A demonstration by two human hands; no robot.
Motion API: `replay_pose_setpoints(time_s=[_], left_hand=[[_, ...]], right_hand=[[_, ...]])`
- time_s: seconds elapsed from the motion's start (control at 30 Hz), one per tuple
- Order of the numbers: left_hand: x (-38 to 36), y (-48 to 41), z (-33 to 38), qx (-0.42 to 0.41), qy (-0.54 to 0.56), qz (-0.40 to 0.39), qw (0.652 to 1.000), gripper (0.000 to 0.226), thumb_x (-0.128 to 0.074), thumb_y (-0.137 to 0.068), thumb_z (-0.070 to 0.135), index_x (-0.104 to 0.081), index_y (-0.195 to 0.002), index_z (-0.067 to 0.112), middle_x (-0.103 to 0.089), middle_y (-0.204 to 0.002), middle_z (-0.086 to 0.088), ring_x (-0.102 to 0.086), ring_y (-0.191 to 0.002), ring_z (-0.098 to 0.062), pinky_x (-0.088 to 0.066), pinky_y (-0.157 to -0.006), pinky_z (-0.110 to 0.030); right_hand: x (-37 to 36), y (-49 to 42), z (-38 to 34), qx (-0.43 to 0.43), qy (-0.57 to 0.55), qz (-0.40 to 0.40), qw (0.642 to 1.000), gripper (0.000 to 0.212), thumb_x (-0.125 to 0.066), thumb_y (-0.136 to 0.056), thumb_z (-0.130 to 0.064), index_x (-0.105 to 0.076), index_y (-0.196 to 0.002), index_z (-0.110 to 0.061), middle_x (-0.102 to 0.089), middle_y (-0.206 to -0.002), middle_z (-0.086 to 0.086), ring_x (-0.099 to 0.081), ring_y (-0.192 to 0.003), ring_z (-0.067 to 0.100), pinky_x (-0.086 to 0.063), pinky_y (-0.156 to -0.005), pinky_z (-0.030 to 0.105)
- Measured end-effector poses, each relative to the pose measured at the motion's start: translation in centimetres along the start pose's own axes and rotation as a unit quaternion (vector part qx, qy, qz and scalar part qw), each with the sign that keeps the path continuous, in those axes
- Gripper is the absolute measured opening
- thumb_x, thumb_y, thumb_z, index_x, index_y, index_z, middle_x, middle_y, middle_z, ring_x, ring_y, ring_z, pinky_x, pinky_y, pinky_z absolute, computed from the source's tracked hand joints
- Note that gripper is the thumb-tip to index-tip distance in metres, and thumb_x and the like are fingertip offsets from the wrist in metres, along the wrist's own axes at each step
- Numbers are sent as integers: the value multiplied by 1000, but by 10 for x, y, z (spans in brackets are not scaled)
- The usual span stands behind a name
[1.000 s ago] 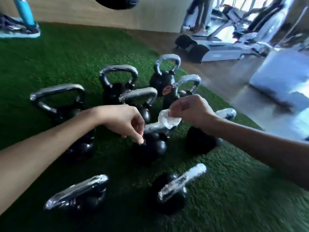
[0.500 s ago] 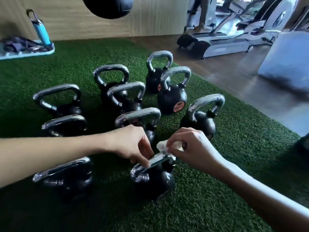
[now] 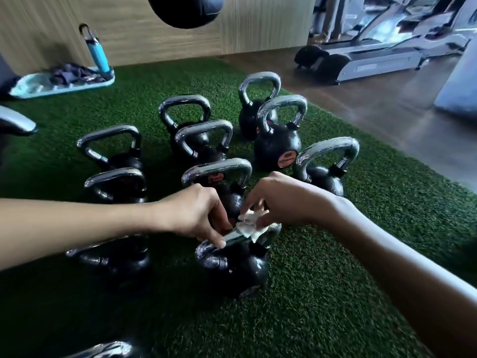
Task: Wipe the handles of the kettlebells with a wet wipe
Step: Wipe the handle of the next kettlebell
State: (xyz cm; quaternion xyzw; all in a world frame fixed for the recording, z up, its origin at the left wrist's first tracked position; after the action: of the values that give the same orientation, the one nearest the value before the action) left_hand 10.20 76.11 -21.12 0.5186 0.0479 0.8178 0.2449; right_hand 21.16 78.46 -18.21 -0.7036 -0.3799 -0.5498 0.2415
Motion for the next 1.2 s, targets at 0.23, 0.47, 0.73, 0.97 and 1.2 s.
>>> replay_pose_setpoints(time_s=[0.23, 0.47, 0.73, 0.97, 1.2], left_hand=[[1, 10, 0, 16, -31, 45, 998, 32, -90, -69, 45, -81, -97, 34, -76, -86, 23, -68, -78, 11, -58, -79, -22], [-1, -2, 26, -9, -75, 86, 993, 49, -85, -68, 62, -78, -109, 37, -76, -92, 19, -66, -82, 9, -48, -69, -7], [-6, 11, 30, -1, -139, 48, 989, 25, -78, -84, 45, -80, -106, 33, -45, -50, 49, -55, -55, 17, -39, -57, -4], [-1, 55, -29, 30, -12, 128, 991, 38, -82, -70, 48, -75, -108, 44, -34, -38, 8, -24, -38, -9, -18, -41, -17], [-2, 75, -57, 36, 44, 168, 984, 39, -84, -66, 45, -77, -104, 42, -72, -64, -2, -28, -42, -3, -28, -39, -23]], right_hand=[[-9, 23, 32, -36, -39, 110, 993, 16, -78, -77, -35, -78, -89, -25, -70, -94, -13, -62, -85, 2, -54, -81, 27], [-19, 42, 31, -23, -78, 199, 977, 16, -79, -79, -21, -80, -95, -23, -74, -94, -11, -61, -92, 7, -49, -83, 20], [-64, 81, 87, -178, -282, 313, 889, 22, -85, -78, -28, -82, -100, -25, -76, -91, -16, -67, -79, -6, -44, -67, 6], [-83, 62, 54, -154, -296, 368, 868, 24, -84, -78, -27, -81, -102, -22, -76, -99, -12, -68, -90, 0, -54, -80, 20], [-122, 46, 50, -196, -383, 375, 821, 27, -84, -80, -29, -80, -105, -21, -76, -102, -13, -68, -96, -4, -53, -85, 18]])
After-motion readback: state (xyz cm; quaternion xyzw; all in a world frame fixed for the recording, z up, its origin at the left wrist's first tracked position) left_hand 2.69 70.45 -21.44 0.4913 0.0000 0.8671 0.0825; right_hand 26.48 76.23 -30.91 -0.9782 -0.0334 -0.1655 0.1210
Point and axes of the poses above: each hand's wrist, its own y-axis away from the middle knuckle, its own x-axis out of the back of the hand, z = x × y, the point moved 9 cm from there along -y, towards the middle knuckle
